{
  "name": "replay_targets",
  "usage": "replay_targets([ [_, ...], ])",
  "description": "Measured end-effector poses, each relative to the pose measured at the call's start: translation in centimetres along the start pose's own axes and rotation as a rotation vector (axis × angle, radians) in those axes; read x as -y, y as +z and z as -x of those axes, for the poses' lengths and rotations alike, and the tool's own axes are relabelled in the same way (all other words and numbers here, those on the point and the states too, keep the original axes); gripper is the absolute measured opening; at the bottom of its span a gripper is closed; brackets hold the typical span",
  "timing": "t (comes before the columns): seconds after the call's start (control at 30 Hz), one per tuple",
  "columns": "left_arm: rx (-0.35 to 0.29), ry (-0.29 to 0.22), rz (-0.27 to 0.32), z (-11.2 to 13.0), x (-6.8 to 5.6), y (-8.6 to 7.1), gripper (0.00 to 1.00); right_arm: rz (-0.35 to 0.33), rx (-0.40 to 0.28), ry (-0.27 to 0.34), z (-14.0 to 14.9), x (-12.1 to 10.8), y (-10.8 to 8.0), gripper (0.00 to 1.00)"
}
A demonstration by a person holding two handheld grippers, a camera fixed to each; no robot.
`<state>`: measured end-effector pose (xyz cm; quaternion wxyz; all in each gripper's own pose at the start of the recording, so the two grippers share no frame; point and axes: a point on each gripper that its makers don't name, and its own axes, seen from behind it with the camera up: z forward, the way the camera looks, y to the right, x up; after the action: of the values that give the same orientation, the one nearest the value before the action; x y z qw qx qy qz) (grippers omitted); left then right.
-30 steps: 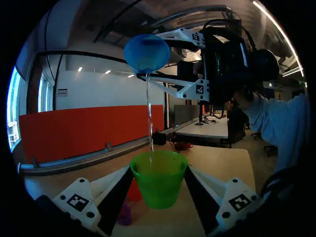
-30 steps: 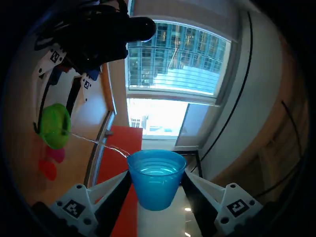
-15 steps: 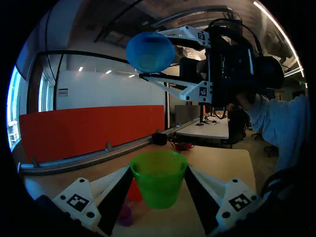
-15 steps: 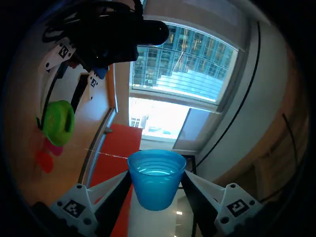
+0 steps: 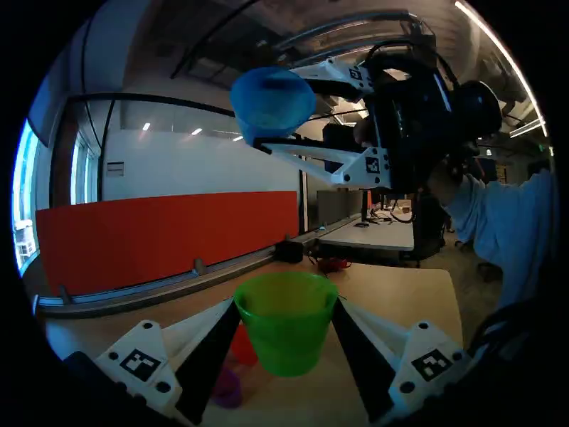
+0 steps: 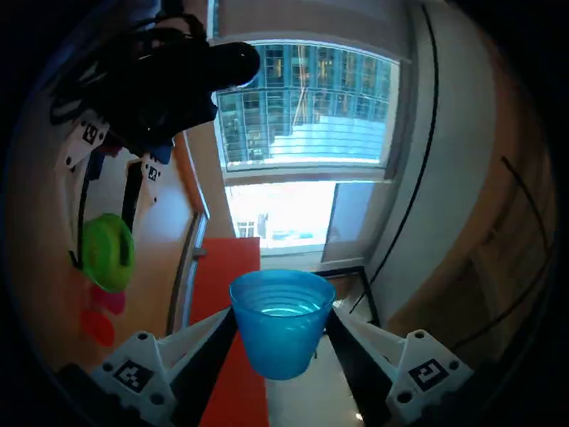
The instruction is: Pour water
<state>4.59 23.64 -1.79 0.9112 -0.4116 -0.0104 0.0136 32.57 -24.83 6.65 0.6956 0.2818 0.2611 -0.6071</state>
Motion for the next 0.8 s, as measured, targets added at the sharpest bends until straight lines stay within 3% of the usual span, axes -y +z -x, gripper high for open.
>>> replay_targets([
  [0.47,-0.003,0.019,-0.008,-0.2,0.3,-0.3,0.86,-0.012,0.014,0.47,0.2,2.1,-0.9,0.87],
  [0.8,-0.002,0.031,-0.014,-0.6,0.5,-0.4,0.86,-0.03,-0.017,0.899,-2.4,2.5,-1.5,0.88],
])
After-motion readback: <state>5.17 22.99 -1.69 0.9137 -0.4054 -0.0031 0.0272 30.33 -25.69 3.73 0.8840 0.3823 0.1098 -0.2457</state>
